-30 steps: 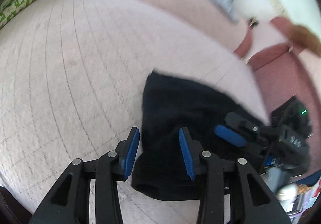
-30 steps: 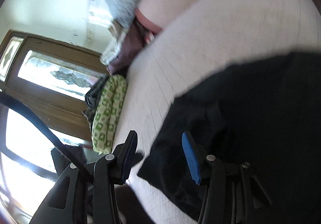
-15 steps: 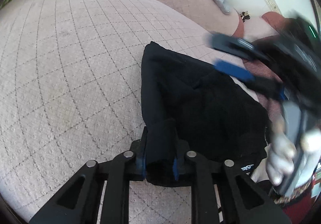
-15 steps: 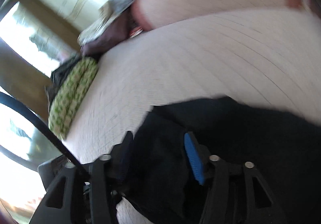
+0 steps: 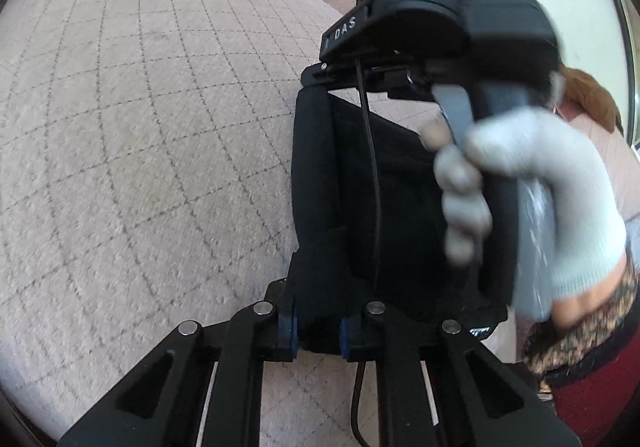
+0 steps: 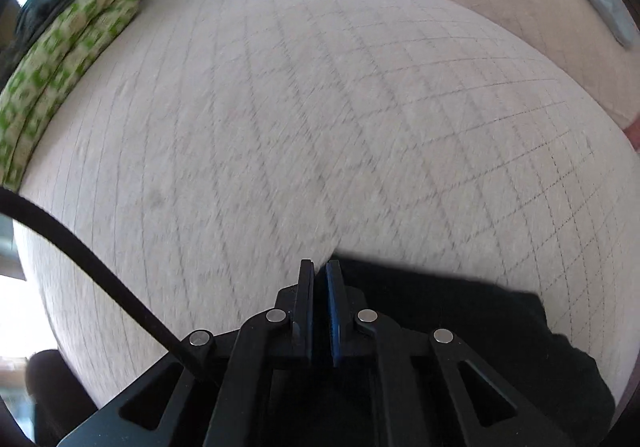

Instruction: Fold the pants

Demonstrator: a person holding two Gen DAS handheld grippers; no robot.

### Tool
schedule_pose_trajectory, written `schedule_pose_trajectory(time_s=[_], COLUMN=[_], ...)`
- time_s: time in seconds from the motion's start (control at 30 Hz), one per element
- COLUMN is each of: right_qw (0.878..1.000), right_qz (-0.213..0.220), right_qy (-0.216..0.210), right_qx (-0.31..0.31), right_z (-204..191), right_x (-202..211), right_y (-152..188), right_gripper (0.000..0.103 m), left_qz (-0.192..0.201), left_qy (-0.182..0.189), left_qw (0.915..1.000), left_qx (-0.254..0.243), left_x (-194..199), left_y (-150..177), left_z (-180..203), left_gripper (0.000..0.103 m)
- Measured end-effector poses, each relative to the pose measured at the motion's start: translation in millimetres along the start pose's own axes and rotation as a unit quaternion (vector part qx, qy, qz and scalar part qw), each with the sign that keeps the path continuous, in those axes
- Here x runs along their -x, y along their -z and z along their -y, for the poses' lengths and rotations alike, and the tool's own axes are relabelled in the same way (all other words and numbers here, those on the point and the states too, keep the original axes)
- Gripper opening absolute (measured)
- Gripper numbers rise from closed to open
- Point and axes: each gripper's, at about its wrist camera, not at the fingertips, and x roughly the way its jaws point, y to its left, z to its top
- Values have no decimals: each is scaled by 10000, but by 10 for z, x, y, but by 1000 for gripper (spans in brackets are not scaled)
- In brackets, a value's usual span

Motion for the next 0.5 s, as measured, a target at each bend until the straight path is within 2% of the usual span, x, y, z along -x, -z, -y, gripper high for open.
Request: schedule_pose_trajectory(time_s=[0.03,0.1,0.2,0.23,0.33,0.43,0.5], right_qw=[10000,9985,9921,9901,9862,9816,9782], right_qz=[-33,25,633,767,1009,952,841], right_qy=[-50,-443,-837,-880,-956,-1234,-1435], right_qx=[-72,-315,-683,-775,-896,-1102,-1245], right_z=[41,146,352,456,714,857,921], right_x=[-17,50,469,608,931,1004,927], right_y=[-22,-18,132,234,632,1032,1320], right_gripper=[7,11,22,26,26,26,26], left_qz=[-3,-11,39,31,37,177,215], left_qy=[-49,-121,-115,-97,-87,-234,-350], left_qw=[10000,9996,9989,9989,9993,9988,9983], left_qx=[-67,-268,-453,-453,-359,-393,-408], left_x=[30,87,249,323,495,635,595], left_y=[42,92,174,219,283,315,217], left_z=[14,102,155,131,76,65,132], left_gripper=[14,14,18,20,21,21,21])
